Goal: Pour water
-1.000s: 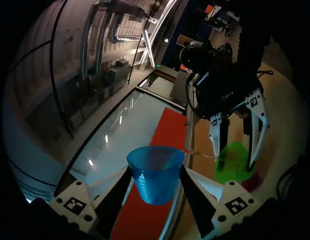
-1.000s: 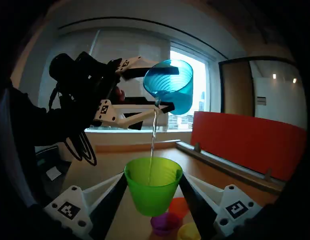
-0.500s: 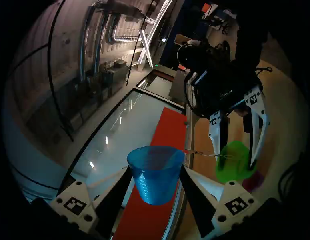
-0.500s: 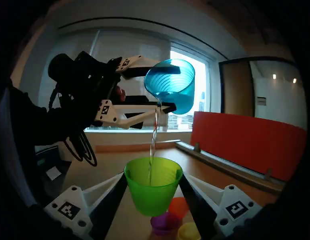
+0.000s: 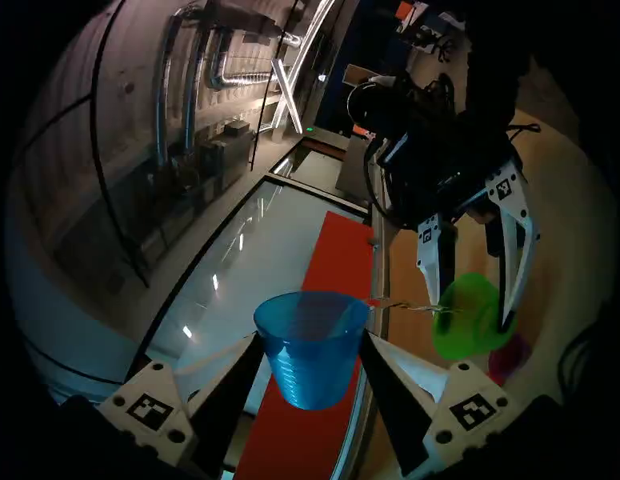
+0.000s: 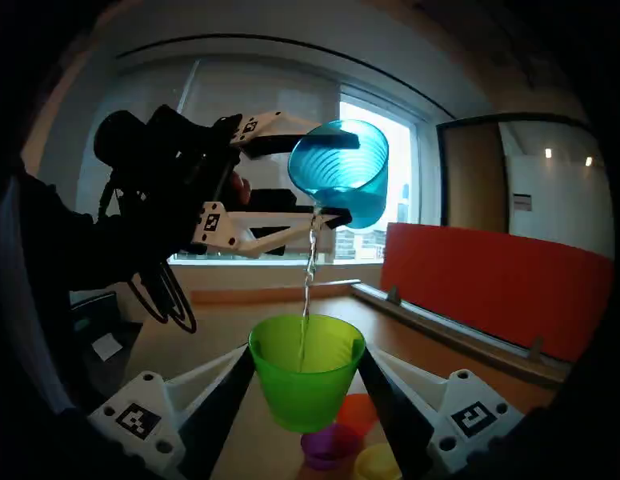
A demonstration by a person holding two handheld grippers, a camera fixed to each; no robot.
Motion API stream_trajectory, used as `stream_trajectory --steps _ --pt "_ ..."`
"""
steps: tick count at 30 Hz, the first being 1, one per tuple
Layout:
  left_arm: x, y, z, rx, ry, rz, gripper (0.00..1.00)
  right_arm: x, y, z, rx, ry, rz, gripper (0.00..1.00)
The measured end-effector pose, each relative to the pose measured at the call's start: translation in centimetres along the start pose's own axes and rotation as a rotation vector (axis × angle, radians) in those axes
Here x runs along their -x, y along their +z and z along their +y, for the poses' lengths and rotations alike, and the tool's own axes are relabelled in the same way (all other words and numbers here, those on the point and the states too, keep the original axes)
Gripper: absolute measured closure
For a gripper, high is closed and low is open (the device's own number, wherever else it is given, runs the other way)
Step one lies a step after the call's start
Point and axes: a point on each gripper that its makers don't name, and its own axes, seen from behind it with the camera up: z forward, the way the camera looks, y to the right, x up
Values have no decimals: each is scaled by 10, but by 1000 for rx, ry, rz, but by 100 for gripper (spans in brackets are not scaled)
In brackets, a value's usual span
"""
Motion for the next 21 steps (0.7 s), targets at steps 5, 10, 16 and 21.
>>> stream_trajectory --steps 5,10,16,21 --pt "-2 0 2 6 8 2 17 0 1 0 1 2 2 10" --pt "-2 -1 3 7 25 -2 17 2 1 0 -1 2 1 9" --pt "-2 -3 3 6 39 -5 17 2 1 0 1 3 1 9" --pt "-3 -3 2 5 47 -7 17 2 0 0 1 5 2 10"
